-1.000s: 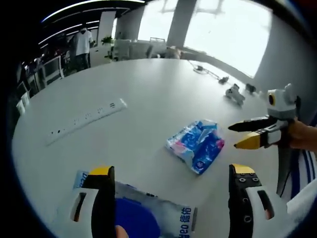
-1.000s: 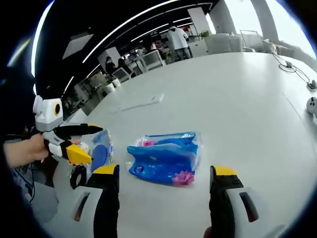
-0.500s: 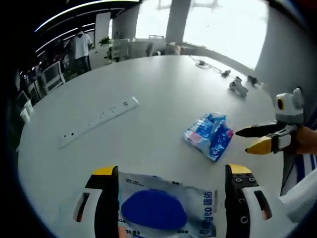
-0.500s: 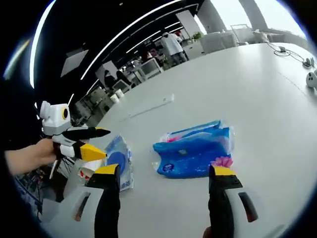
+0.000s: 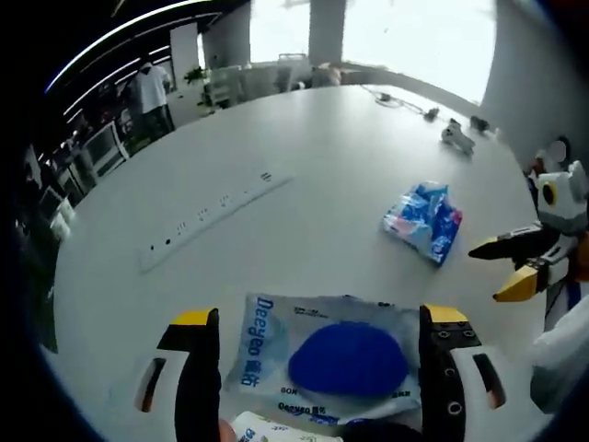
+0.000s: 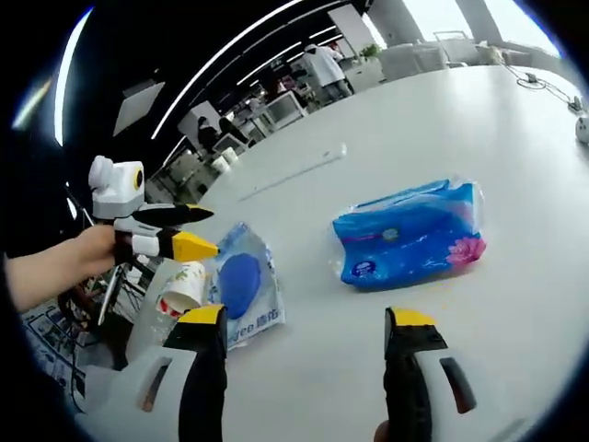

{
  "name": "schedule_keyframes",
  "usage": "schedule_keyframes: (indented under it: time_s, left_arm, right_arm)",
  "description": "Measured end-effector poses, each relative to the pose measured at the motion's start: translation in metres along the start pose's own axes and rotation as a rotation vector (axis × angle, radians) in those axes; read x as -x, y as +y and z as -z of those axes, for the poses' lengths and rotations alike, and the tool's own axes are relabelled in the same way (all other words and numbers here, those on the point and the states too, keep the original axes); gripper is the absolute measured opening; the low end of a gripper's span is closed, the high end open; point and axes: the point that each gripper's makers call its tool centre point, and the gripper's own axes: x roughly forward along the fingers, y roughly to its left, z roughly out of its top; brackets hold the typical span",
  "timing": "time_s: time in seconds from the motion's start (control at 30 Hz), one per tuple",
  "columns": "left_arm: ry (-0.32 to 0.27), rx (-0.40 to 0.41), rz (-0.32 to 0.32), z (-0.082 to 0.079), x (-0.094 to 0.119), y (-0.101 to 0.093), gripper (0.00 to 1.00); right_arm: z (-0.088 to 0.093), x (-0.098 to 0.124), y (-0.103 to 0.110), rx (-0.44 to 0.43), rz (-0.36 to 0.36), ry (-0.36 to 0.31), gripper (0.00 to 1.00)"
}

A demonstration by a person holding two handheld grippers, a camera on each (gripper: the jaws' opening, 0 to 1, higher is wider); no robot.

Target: Arrange the tabletop items into an orderly group along one side of the table until the central work area is clear of visible clutter.

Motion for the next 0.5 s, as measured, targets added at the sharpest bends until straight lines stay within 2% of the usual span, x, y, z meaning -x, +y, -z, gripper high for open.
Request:
schedule_keyframes:
  time_s: [0.2,0.33,0.5]
  left_arm:
    - [0.009,0.022,-0.028,0.009,0.008,0.016,0.86]
    - [0.012,0.028,-0.028,0.016,0.009,0.023,0.86]
    - [0.029,0.057,-0.038,0.026,0.007,0.036,0.85]
  right_arm:
    - [0.016,-0.005,0.017,-0.018,-0.021,0.028,0.64]
    - [0.022,-0.005,0.026,-0.099,-0.042,0.014,0.63]
    - [0.033,-0.008,0.031,-0.097,-0.037,0.035,0.6]
